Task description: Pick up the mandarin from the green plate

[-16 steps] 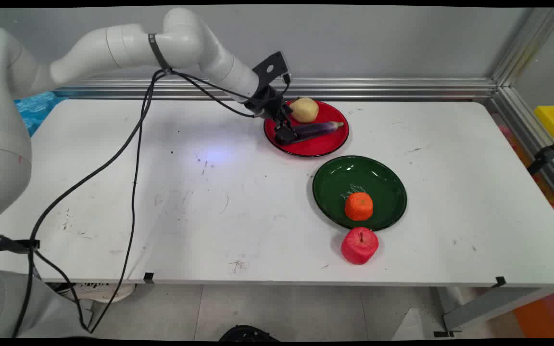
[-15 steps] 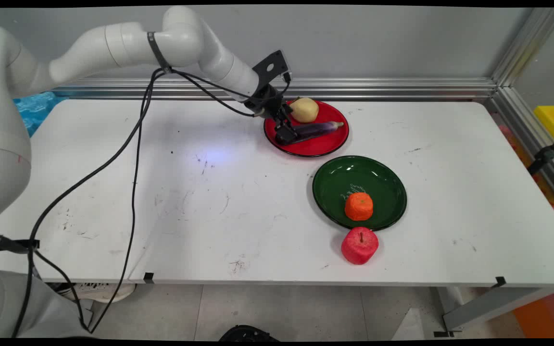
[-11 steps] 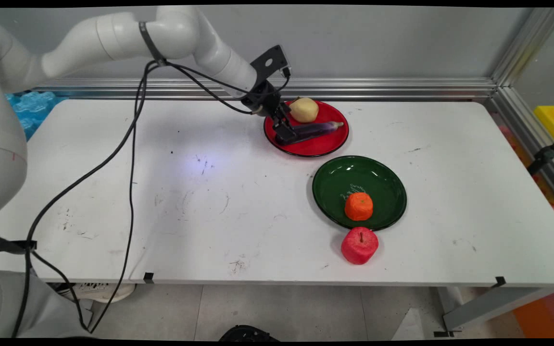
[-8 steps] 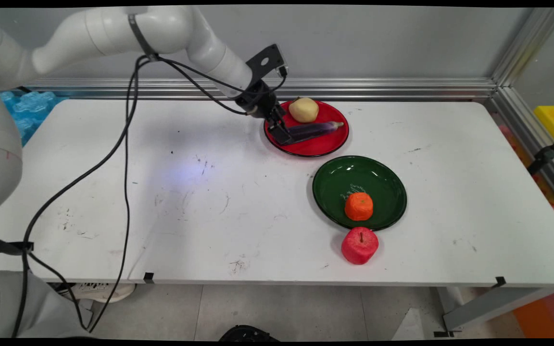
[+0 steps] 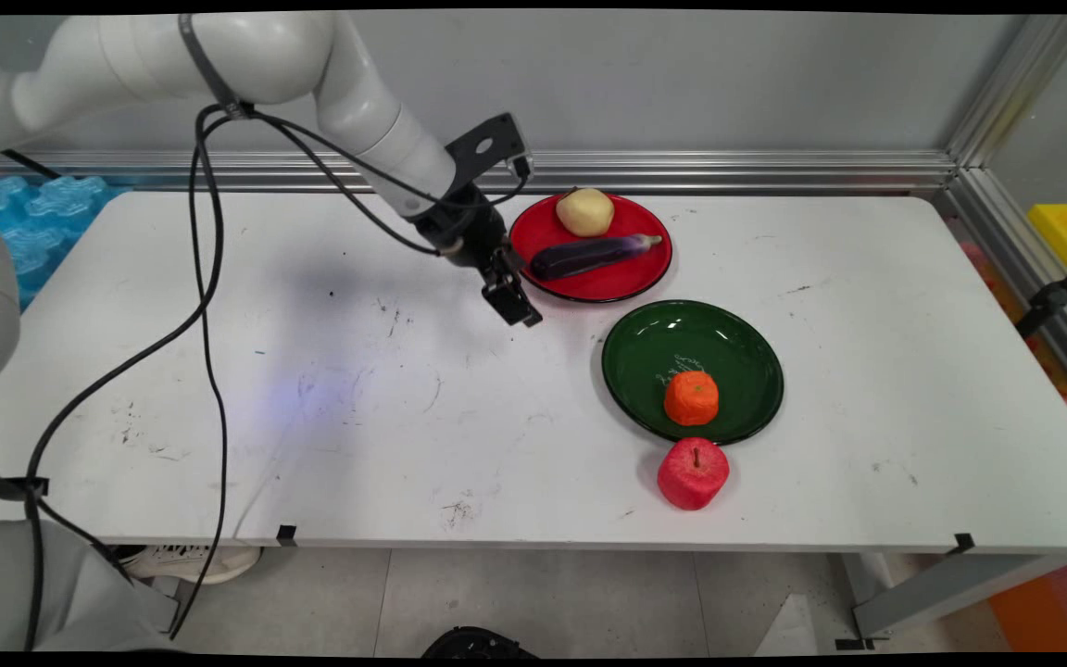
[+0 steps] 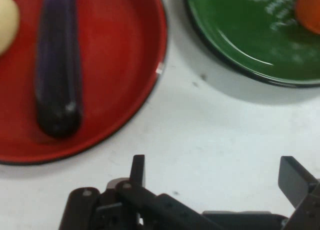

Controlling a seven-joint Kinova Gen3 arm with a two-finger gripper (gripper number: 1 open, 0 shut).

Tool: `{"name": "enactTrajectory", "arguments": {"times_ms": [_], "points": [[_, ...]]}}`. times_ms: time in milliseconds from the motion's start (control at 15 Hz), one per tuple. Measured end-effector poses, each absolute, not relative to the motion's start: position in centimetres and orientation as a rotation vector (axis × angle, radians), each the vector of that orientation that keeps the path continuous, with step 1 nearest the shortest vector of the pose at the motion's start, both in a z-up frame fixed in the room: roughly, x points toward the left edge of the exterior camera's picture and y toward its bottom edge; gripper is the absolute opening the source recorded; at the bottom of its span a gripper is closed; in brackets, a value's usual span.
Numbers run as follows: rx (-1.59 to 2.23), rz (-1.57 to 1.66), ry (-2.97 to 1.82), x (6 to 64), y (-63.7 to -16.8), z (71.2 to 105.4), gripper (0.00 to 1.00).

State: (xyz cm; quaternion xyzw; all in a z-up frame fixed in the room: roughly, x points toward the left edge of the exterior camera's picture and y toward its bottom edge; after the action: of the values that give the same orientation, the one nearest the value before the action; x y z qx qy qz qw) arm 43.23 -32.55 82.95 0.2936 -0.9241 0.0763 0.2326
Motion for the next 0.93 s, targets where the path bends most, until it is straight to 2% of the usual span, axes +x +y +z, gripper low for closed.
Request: {"name": "enactTrajectory", "arguments": {"times_ms": [467,933], "points": [[0.801,0.164,-2.543,40.9,-29.7,82.8,1.0],[0.779,0.163,-2.494,36.9,-29.1,82.2,1.0]]}}
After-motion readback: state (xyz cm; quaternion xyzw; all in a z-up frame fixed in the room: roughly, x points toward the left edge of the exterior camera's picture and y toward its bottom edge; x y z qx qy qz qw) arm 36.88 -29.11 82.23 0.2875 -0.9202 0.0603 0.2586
